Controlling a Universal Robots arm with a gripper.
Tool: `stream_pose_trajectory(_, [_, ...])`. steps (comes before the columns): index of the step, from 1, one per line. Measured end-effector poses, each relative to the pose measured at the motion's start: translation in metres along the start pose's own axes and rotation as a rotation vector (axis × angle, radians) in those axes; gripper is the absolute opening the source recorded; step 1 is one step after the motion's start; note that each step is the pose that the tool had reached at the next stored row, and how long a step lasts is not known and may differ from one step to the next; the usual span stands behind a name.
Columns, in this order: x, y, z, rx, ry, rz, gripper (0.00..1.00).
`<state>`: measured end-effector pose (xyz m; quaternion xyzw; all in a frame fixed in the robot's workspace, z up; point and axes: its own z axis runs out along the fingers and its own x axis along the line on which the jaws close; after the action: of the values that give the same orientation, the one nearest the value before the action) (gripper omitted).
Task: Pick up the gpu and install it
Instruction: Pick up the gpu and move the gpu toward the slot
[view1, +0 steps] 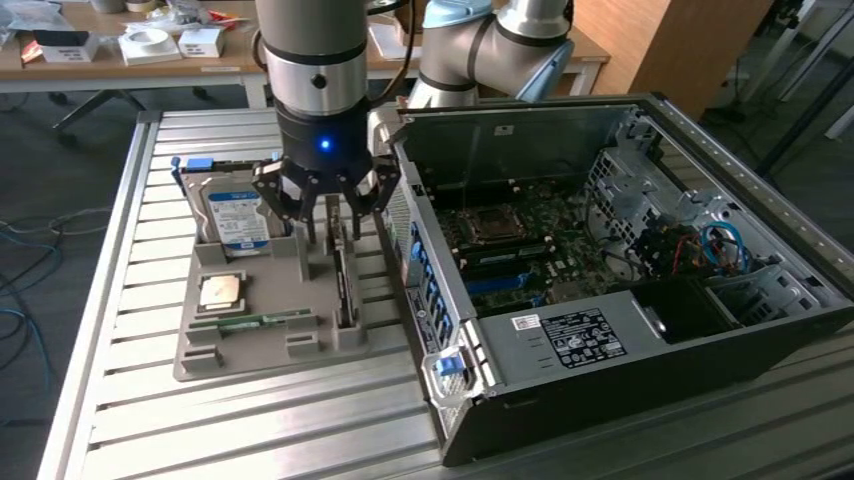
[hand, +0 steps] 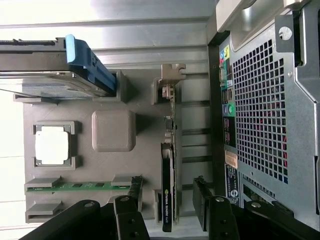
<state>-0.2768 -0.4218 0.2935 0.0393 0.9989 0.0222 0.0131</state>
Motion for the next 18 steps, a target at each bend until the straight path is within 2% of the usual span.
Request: stream_pose_trajectory(18, [0.0008, -0.0046, 0.0024, 0.0005, 0.0001, 0.0, 0.53])
